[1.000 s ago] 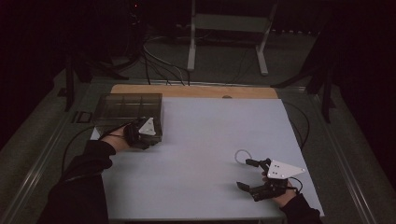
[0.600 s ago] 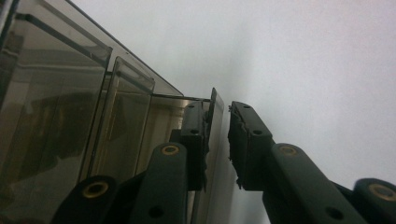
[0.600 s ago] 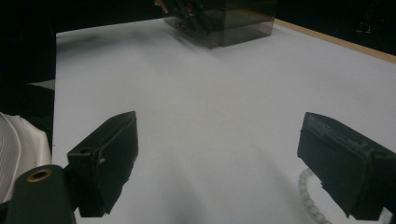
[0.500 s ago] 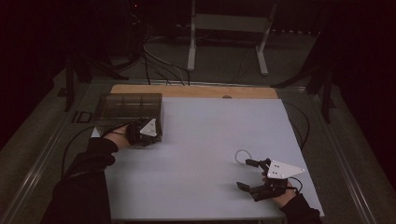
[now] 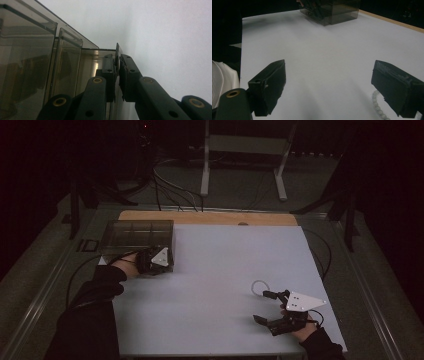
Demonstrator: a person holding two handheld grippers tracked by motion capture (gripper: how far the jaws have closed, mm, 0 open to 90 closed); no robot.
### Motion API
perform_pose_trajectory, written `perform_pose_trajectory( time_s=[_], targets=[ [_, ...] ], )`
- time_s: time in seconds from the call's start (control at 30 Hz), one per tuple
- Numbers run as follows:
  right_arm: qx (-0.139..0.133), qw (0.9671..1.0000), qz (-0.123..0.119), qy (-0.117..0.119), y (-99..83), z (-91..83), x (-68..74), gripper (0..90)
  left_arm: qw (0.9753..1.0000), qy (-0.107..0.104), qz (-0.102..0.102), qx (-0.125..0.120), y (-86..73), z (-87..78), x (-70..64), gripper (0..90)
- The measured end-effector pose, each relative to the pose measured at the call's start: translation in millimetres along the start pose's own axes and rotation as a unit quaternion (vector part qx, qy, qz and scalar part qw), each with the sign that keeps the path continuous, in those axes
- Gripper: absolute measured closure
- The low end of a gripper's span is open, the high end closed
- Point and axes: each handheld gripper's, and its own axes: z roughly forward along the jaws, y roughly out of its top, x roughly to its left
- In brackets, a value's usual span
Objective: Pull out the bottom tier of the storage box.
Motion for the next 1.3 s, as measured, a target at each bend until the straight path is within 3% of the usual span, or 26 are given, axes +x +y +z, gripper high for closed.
perform_pose_trajectory(
  time_s=[0.63, 0.87, 1.3],
  targets=[
    [-0.001, 1.0000, 0.002, -0.001, 0.1, -0.9, -0.3, 12.6, 0.9991, -0.039, 0.015, 0.011, 2.2, -5.1, -6.0, 87.1],
    [-0.002, 1.0000, 0.000, -0.002, 0.4, -1.2, -0.2, 12.6, 0.9986, -0.044, 0.023, 0.015, 2.6, -7.5, -12.0, 87.4],
    [-0.002, 1.0000, -0.001, -0.004, 0.8, -2.0, 0.2, 12.6, 0.9984, -0.052, 0.018, 0.017, 2.8, -12.6, -23.9, 87.6]
  ],
)
